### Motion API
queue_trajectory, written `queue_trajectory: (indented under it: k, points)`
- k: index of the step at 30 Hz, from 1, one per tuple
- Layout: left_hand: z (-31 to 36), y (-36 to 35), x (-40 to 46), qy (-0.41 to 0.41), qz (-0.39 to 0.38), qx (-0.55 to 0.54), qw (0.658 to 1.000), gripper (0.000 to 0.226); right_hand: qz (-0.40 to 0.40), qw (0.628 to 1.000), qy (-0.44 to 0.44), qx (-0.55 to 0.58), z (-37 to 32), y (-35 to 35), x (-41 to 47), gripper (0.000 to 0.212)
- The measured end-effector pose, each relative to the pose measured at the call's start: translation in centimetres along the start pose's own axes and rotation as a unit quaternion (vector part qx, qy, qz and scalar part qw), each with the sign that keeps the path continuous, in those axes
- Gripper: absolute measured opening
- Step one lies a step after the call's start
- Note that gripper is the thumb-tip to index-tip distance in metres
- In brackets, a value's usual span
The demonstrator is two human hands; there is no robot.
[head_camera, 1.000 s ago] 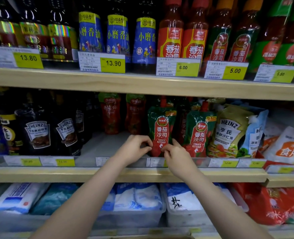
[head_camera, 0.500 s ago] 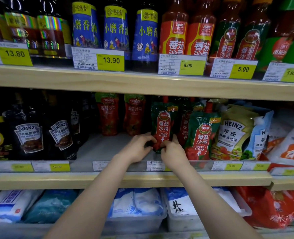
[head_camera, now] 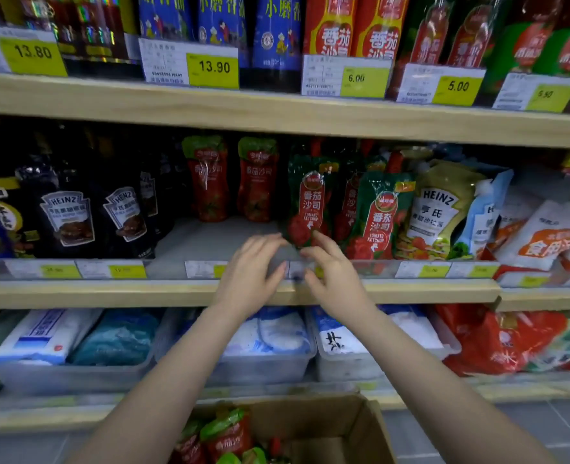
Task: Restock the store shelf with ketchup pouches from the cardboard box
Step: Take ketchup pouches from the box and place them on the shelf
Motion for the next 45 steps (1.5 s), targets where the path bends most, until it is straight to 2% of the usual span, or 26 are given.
queue_trajectory:
  k: [4,8,11,15,19,22,26,34,38,40,43,45]
  points:
    - [-0.2,-1.0,-9.1,-0.035,0.002,0.021,0.999,0.042,-0.034,0.998,0.044,0.018,-0.8,-2.3,-7.1,0.033]
    - [-2.7,-3.5,-18.6,0.007,-0.069,0.026,0.997,0.043,-0.12,0.992,0.0,0.043,1.1,-6.9,-14.4,0.044]
    - [-4.0,-5.7,-25.4,0.032,-0.139,0.055,0.988,0.046,-0.192,0.977,-0.058,0.073,2.9,-10.6,-19.4,0.04]
    - [-4.9,-9.2,-31.7,0.087,-0.253,0.11,0.957,0.059,-0.262,0.955,-0.107,0.087,4.5,-14.9,-24.5,0.038]
    - [-7.3,-12.0,-34.5,0.147,-0.337,0.162,0.916,0.068,-0.283,0.93,-0.2,0.122,6.7,-18.0,-27.2,0.035]
    - [-8.8,-12.9,-35.6,0.161,-0.315,0.174,0.919,0.064,-0.285,0.918,-0.246,0.126,8.7,-20.1,-27.3,0.037]
    - [-9.1,-13.5,-35.8,0.154,-0.282,0.147,0.935,0.066,-0.3,0.915,-0.245,0.113,10.0,-23.3,-27.1,0.038]
    - [-9.5,-14.0,-36.3,0.159,-0.271,0.142,0.939,0.065,-0.325,0.894,-0.277,0.134,11.3,-28.5,-28.0,0.041]
    - [-9.3,-14.3,-36.3,0.164,-0.277,0.146,0.936,0.065,-0.337,0.865,-0.331,0.168,12.3,-29.0,-28.3,0.021]
    - [-9.4,-14.3,-36.2,0.162,-0.276,0.146,0.936,0.065,-0.318,0.86,-0.353,0.185,12.9,-28.7,-28.4,0.012]
    - [-9.2,-14.3,-36.1,0.159,-0.275,0.148,0.936,0.065,-0.284,0.874,-0.348,0.187,13.5,-27.9,-28.3,0.014]
    - [-8.9,-14.2,-36.1,0.155,-0.279,0.15,0.936,0.065,-0.291,0.866,-0.351,0.205,13.1,-27.8,-28.6,0.013]
Point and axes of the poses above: each hand's wrist, its own x-axis towards the middle knuckle, its own y-axis out of the back of the hand, z = x × y, the point moved 6 cm from there along x, towards the middle knuckle, and after that the axes turned 6 degrees about y, right-handed, at the moved point
